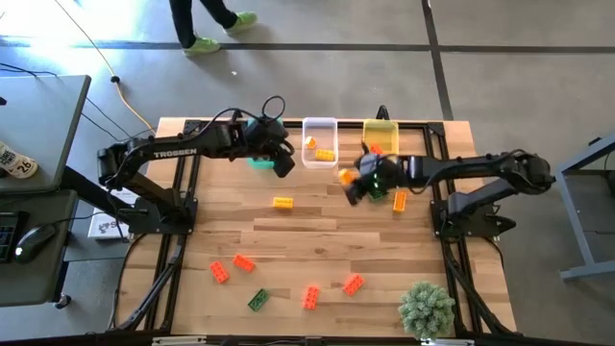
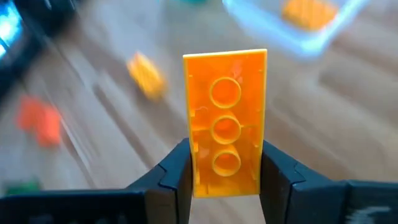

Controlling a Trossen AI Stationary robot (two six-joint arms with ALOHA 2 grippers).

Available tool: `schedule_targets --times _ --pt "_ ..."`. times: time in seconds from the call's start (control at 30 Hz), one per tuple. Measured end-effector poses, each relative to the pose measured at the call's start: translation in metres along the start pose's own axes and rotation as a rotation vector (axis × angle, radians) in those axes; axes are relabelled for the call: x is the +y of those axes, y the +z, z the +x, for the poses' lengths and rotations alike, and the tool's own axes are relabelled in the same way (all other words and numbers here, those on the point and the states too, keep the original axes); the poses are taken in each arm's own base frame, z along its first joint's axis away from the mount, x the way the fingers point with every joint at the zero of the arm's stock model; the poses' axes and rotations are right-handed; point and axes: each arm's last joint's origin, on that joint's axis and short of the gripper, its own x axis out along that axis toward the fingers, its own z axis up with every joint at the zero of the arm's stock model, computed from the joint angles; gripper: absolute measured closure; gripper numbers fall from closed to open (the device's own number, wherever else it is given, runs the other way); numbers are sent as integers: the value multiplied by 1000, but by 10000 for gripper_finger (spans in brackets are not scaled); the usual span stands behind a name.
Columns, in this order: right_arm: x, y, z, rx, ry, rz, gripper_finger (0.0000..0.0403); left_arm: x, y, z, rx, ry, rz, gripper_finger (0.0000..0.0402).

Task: Sort & place blocks by color
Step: Put the yellow game piece into the white bin

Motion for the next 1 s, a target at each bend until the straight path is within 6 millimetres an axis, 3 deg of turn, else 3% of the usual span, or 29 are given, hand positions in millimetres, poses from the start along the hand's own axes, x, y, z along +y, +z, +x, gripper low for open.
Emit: schedule_targets --times 0.27,0.53,0.8,1.0 --pt "-12 50 7 -355 75 125 291 22 3 4 3 50 35 171" --pt "-18 74 40 -584 117 156 291 35 4 6 8 80 69 171" --pt "-31 60 91 -479 69 152 291 43 5 7 11 99 58 171" --pt "-30 62 111 -332 -59 68 291 46 5 7 11 102 53 171"
